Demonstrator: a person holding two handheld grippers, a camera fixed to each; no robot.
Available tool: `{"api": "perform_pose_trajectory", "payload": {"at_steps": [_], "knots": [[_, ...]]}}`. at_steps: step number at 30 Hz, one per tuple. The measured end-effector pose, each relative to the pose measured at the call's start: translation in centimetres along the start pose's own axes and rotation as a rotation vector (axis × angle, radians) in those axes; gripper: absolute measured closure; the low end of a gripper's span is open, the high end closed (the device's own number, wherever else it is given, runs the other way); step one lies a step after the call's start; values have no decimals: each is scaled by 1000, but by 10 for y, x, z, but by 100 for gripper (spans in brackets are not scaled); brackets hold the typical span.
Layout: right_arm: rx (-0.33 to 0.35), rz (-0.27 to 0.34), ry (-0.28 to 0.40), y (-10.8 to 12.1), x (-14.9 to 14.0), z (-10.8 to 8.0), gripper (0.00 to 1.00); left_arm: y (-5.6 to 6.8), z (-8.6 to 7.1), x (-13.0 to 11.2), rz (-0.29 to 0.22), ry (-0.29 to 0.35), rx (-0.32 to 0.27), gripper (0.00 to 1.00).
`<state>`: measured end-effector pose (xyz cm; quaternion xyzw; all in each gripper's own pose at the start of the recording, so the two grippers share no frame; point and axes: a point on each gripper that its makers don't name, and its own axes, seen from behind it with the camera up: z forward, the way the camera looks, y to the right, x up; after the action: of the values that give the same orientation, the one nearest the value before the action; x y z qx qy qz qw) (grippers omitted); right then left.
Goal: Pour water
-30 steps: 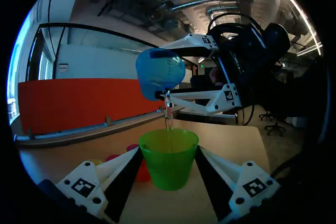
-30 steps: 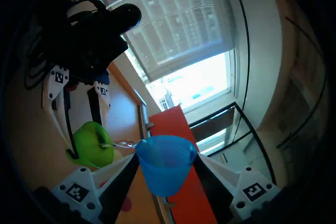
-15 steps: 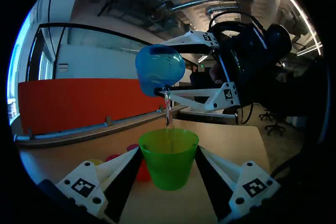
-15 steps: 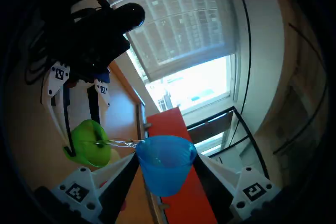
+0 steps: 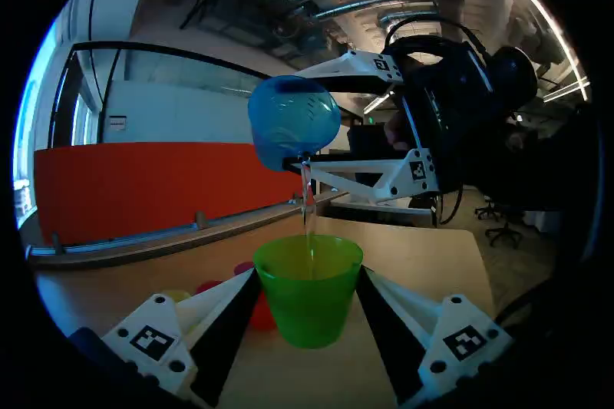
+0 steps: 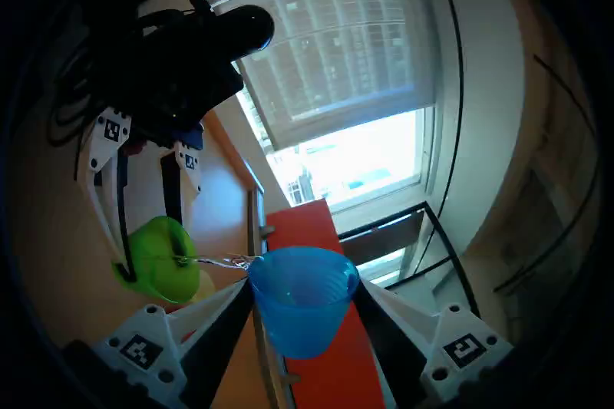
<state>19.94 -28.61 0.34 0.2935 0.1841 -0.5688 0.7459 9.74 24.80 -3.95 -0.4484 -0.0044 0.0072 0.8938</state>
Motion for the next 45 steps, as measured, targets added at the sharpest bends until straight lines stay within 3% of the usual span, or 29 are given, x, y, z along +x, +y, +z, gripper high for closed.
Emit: {"api": "perform_pose_trajectory", "payload": {"at_steps": [45], "knots": [[-31, -191, 16, 11, 8, 2, 9, 0, 2, -1, 0, -5, -5, 15]]}}
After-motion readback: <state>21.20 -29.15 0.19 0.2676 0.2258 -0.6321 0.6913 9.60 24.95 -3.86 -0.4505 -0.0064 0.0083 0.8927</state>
